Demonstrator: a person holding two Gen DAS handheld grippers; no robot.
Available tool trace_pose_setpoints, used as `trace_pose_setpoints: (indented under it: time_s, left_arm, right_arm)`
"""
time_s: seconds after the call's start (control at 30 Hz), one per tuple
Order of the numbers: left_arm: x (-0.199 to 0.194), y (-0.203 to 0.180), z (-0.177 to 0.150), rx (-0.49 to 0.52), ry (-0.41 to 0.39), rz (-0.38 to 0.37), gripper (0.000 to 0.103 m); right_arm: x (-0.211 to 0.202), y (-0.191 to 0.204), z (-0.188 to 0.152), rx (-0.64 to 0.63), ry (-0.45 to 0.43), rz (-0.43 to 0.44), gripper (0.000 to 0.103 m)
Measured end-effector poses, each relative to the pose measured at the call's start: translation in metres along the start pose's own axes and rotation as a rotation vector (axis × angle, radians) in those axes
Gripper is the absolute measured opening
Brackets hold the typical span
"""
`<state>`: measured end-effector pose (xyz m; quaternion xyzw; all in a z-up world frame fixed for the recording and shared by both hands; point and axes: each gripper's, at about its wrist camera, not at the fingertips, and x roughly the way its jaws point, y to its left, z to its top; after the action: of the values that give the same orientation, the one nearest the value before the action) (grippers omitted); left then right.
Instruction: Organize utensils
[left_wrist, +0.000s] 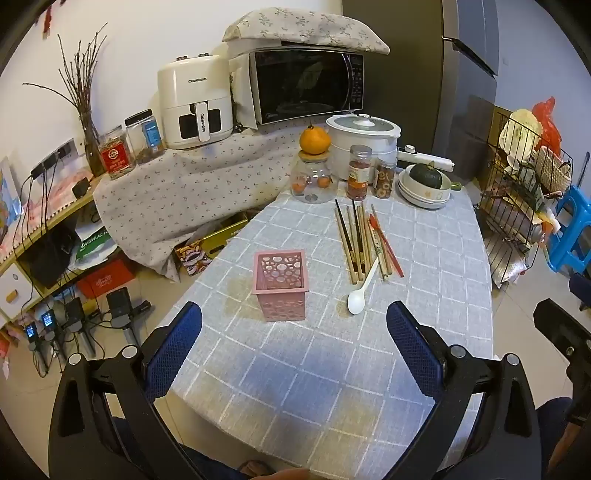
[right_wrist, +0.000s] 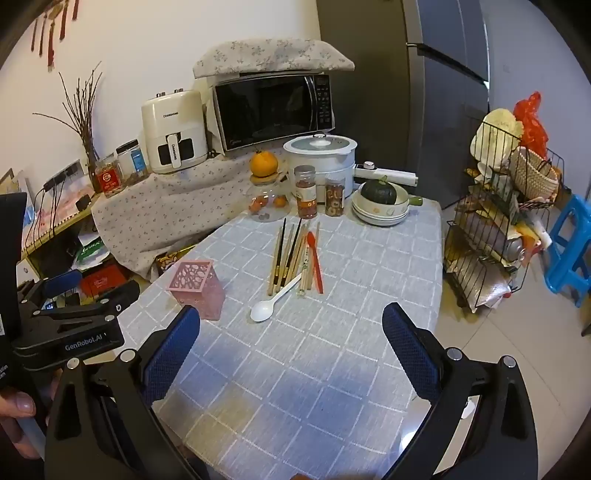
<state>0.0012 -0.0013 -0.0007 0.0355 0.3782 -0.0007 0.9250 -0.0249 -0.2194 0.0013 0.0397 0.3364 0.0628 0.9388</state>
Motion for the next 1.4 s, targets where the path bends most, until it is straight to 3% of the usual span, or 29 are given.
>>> trace_pose_setpoints:
  time_s: [1.23,1.3,1.4]
  left_arm:
    - [0.004,-0.034,0.007,0.001,-0.026,-0.012,0.096]
    - [-0.003,-0.006,0.006,0.004,-0.025,-0.024,0.096]
    - [-0.003,-0.006,0.009,0.005,-0.024,-0.026,0.096]
  right_arm:
    - [0.000,-0.008,-0.001,0.029,-0.010,-0.004,0.096]
    - [0.001,-0.007,-0.001,0.027,-0.011,-0.005,0.096]
    - [0.001,-0.008,-0.001,0.028,-0.008,-0.004,0.096]
